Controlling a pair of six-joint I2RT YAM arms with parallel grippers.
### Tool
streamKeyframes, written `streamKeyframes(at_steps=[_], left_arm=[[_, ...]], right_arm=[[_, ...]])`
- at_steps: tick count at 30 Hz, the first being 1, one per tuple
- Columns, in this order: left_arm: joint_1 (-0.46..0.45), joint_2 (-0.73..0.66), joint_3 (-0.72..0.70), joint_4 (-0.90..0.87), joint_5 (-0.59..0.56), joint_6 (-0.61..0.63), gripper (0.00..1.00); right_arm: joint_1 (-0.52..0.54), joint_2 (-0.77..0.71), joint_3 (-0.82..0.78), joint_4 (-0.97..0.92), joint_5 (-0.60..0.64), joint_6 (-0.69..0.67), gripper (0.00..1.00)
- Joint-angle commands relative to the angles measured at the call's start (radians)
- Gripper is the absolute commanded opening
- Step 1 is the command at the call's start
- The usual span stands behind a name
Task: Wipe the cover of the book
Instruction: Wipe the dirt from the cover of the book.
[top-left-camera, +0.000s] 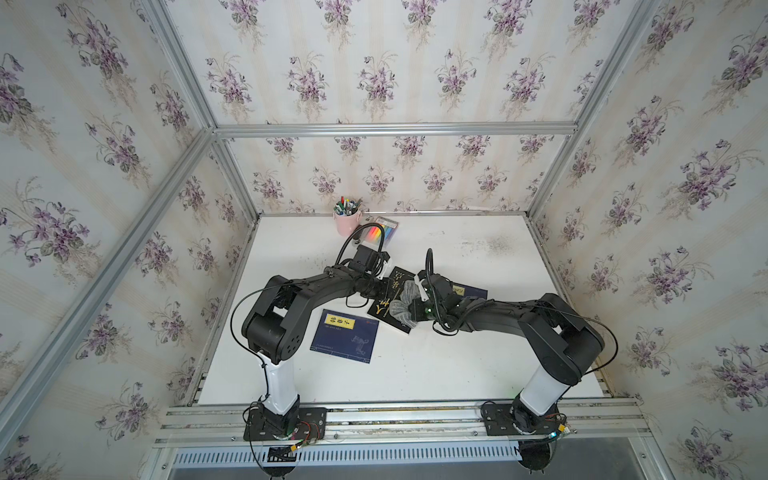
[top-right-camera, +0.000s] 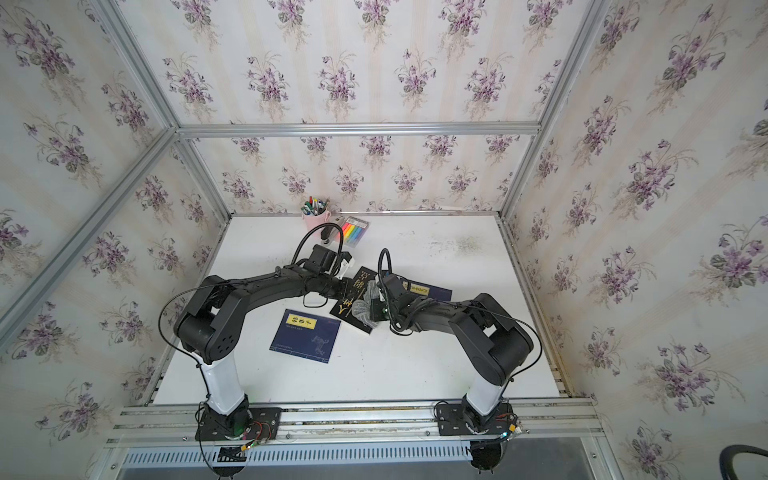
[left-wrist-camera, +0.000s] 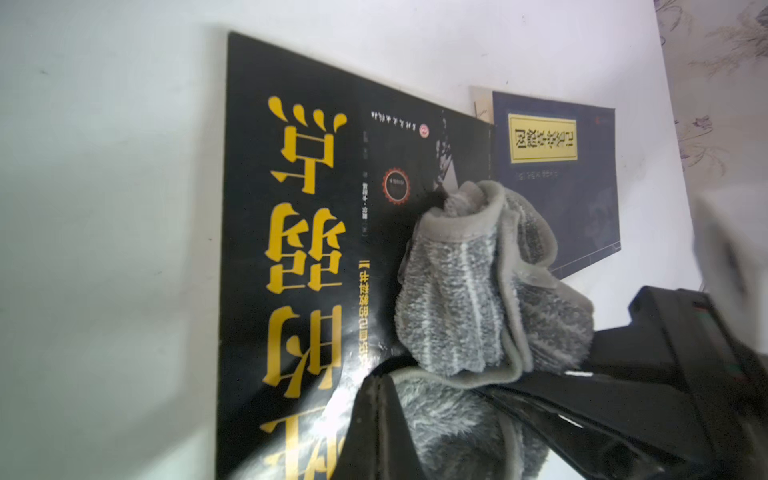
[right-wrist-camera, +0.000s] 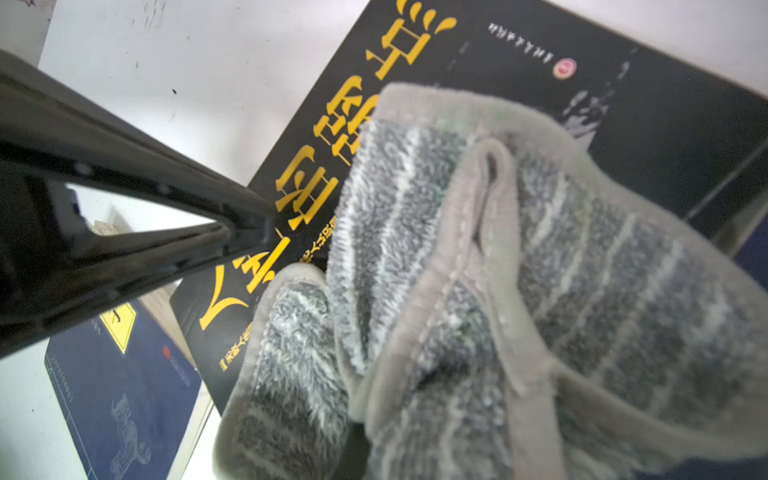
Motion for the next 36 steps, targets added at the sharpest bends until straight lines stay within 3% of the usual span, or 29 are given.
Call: streamKeyframes(at_steps=[1, 11, 36], left_arm=[[0.000, -0.017, -0.010, -0.001, 0.007, 0.013, 0.00], [0.000, 0.060, 0.007, -0.032, -0.074, 0.013, 0.00], [-0.008, 0.148, 0.007, -0.015, -0.080, -0.018, 0.00]], right_arm=[[0.005, 0.018, -0.018, -0.200, -0.027, -0.001, 0.00], [0.006, -0.026, -0.041, -0.214, -0.053, -0.010, 0.00], [0.113, -0.037, -0.029, -0.194, -0.105, -0.005, 0.00]])
